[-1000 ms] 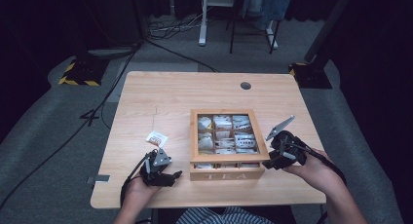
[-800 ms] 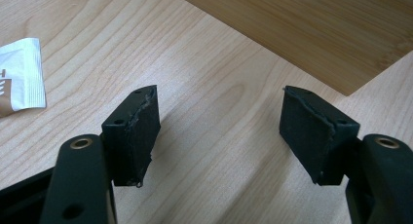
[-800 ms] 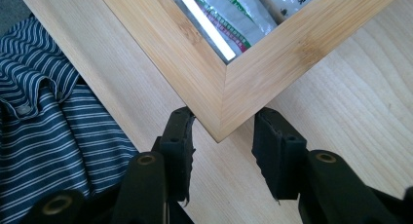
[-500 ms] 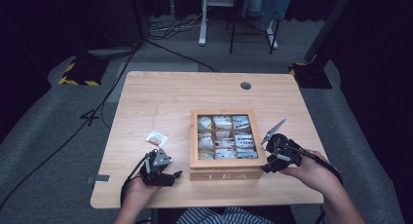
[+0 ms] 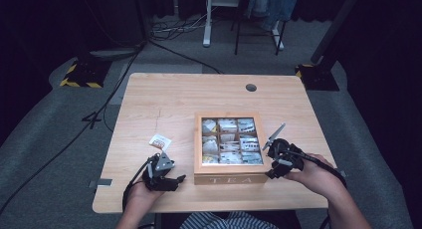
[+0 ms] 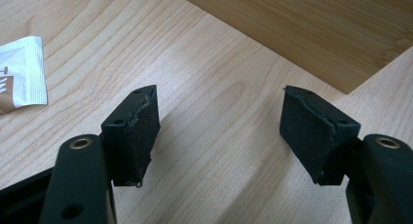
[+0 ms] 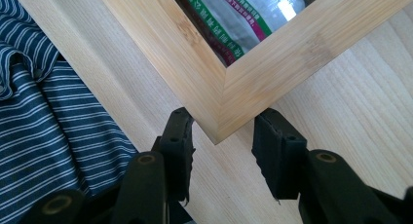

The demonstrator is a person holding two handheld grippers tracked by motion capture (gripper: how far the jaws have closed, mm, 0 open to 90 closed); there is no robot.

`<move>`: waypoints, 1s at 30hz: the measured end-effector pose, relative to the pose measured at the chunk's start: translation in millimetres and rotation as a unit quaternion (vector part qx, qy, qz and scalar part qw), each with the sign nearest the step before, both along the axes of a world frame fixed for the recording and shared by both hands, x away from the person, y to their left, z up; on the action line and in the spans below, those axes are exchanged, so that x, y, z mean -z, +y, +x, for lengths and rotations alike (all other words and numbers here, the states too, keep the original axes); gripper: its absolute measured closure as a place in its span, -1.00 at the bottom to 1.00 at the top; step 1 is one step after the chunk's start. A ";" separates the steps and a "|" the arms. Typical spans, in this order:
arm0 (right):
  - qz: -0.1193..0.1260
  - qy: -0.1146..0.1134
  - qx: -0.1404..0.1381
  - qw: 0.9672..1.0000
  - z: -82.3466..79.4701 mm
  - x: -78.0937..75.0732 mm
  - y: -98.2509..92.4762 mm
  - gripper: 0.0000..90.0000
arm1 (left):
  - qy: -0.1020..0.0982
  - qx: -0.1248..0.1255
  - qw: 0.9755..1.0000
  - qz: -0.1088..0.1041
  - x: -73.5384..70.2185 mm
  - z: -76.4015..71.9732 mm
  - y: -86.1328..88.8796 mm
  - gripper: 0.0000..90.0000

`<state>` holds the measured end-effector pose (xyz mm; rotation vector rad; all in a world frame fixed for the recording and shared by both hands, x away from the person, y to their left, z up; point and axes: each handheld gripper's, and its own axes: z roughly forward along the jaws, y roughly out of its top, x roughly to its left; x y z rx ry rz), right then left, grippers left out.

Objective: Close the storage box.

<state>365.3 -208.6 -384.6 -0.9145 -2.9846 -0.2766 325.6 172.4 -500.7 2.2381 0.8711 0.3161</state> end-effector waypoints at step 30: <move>0.163 -0.144 0.076 0.973 45.4 -14.1 -67.8 -0.02 | -0.010 -0.033 0.999 -0.005 2.0 -5.9 26.7 -0.30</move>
